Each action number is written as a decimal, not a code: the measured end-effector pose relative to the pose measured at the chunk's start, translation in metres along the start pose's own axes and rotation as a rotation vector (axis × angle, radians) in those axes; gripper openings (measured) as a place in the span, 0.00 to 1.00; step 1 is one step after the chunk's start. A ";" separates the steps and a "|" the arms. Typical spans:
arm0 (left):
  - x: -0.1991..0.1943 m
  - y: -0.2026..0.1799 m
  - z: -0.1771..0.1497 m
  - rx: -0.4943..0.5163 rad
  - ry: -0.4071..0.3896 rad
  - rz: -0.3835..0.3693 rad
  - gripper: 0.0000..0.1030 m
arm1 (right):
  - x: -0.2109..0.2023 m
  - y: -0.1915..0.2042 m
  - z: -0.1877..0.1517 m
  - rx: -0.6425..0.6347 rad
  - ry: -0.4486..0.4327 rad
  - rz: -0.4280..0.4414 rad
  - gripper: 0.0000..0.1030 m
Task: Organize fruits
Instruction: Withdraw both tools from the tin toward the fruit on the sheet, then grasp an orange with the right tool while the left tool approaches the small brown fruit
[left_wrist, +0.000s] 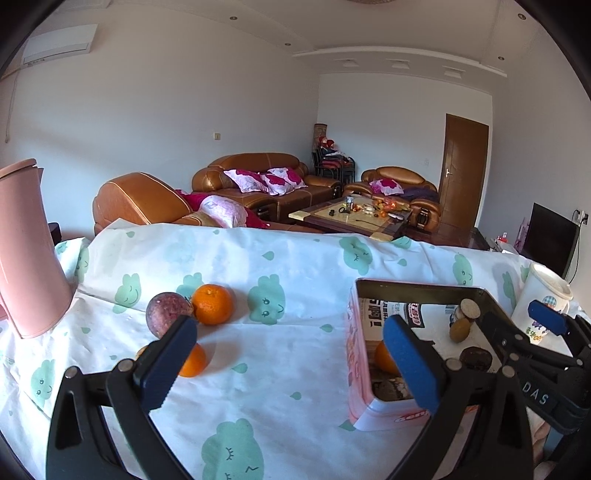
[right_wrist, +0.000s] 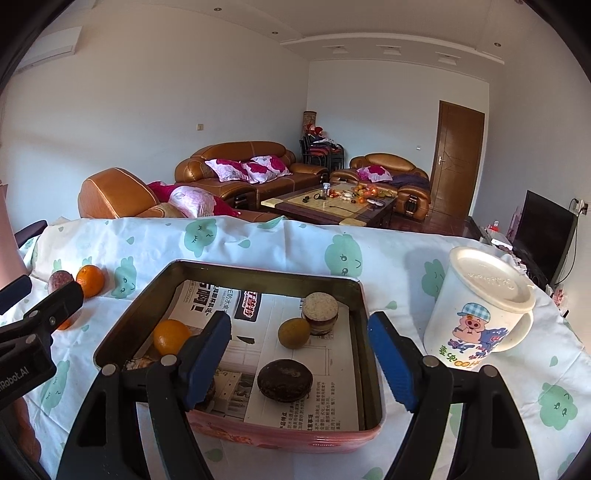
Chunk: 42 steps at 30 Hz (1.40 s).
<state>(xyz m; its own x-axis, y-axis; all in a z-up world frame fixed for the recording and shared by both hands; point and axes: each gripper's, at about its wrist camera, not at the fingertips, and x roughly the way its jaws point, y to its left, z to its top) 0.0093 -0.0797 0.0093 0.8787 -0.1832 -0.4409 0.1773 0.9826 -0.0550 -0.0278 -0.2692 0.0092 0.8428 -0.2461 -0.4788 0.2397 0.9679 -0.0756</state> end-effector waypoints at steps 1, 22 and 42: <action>-0.001 0.002 0.000 0.004 0.000 0.004 1.00 | -0.002 0.000 0.000 0.003 -0.008 -0.004 0.76; -0.009 0.072 -0.002 0.020 0.011 0.123 1.00 | -0.025 0.065 -0.006 0.056 -0.009 0.098 0.76; 0.015 0.186 0.002 -0.101 0.133 0.323 1.00 | -0.013 0.174 -0.004 -0.064 0.084 0.291 0.76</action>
<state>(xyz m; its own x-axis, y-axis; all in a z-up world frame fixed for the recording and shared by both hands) 0.0563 0.0999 -0.0057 0.8154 0.1361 -0.5627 -0.1504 0.9884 0.0210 0.0012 -0.0977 -0.0013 0.8281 0.0444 -0.5588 -0.0391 0.9990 0.0213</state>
